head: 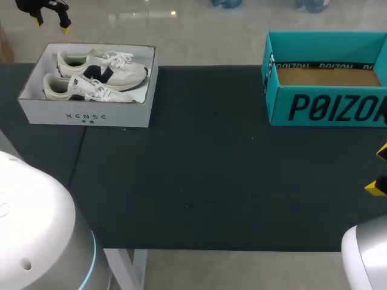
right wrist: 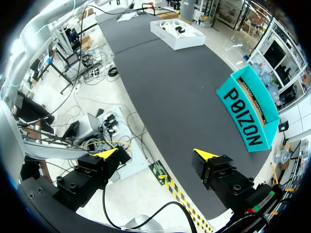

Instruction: Take the shoe out of the shoebox, open the shoe tongue, remove and reinsert the insole, then place the shoe into the shoebox

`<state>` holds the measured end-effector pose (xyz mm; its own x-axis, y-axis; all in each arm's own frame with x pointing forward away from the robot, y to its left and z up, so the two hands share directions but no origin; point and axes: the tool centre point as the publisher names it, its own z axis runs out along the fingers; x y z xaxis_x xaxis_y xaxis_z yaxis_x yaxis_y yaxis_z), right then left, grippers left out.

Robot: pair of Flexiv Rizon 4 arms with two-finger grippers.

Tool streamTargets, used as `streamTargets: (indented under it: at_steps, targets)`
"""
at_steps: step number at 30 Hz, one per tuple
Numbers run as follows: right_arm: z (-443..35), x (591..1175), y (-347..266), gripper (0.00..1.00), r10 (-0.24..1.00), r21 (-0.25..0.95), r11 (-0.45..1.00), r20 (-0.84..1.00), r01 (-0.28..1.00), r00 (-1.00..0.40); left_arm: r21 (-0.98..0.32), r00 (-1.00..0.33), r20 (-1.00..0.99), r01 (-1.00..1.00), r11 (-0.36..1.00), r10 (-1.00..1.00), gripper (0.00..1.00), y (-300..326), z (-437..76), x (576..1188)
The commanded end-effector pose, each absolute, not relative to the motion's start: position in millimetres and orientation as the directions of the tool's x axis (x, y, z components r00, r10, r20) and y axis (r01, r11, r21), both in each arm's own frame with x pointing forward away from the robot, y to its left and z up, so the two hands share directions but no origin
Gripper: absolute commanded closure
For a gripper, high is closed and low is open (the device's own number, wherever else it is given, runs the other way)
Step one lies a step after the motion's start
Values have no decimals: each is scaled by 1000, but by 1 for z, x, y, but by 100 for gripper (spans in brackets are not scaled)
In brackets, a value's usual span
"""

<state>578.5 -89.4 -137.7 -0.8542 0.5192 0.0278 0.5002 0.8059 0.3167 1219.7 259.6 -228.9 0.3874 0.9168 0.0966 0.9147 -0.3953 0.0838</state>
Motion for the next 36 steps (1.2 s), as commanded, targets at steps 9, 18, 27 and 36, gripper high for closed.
streamTargets:
  at_steps: [9, 18, 27, 36]
  targets:
    - [-135, 582, -88, 0, 518, 309, 808, 33, 502, -855, 126, 382, 121, 910, -396, 916, 0, 262, -229, 1196]
    - [-135, 582, -88, 0, 518, 309, 808, 33, 502, -855, 68, 226, 61, 971, -230, 972, 0, 282, -247, 1155]
    - [-135, 582, -88, 0, 518, 309, 808, 33, 502, -855, 11, 195, 27, 981, -195, 980, 0, 289, -274, 1116]
    - [-135, 582, -88, 0, 518, 309, 808, 33, 502, -855, -45, 196, 125, 980, -191, 973, 0, 294, -295, 1086]
